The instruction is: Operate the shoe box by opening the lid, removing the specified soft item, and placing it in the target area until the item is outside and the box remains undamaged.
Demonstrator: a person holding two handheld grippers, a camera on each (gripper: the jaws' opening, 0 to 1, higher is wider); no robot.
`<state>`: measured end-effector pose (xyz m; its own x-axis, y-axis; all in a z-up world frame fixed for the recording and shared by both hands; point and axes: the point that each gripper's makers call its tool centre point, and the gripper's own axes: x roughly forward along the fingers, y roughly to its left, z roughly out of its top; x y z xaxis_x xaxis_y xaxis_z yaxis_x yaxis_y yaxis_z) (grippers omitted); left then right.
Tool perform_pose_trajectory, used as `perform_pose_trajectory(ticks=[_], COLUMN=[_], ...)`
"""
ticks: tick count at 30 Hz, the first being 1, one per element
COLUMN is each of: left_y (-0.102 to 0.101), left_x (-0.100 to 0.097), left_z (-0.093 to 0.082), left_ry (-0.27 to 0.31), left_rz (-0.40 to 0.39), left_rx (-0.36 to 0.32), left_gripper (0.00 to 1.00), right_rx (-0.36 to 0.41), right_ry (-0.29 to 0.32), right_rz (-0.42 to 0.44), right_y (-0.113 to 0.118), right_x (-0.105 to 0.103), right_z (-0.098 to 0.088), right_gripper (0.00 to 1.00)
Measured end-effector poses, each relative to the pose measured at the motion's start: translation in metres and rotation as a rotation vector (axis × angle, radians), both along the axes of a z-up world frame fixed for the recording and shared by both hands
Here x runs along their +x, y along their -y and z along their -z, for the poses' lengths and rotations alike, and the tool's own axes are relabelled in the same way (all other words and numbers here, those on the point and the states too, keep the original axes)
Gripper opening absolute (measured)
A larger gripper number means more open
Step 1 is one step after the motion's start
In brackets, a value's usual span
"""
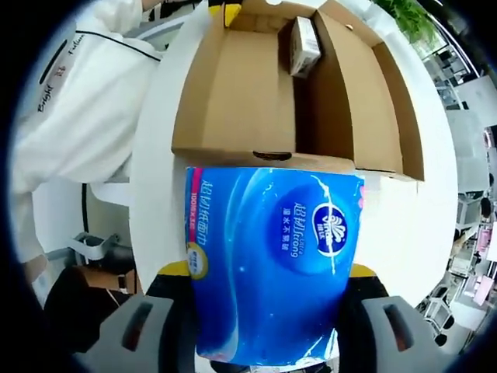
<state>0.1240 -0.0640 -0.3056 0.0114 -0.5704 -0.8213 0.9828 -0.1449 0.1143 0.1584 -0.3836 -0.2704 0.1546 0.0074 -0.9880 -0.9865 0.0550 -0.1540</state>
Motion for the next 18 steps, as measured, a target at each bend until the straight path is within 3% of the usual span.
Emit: perform_pose_trajectory(ticks=[18], left_y=[0.0000], left_x=[-0.0003], left_z=[-0.0001], left_ry=[0.002], left_rz=[0.000], left_rx=[-0.001], left_gripper=[0.01], right_rx=[-0.016], right_ry=[0.004], right_rz=[-0.015], right_y=[0.0055], right_x=[0.0011], right_z=[0.0065], right_gripper=[0.73])
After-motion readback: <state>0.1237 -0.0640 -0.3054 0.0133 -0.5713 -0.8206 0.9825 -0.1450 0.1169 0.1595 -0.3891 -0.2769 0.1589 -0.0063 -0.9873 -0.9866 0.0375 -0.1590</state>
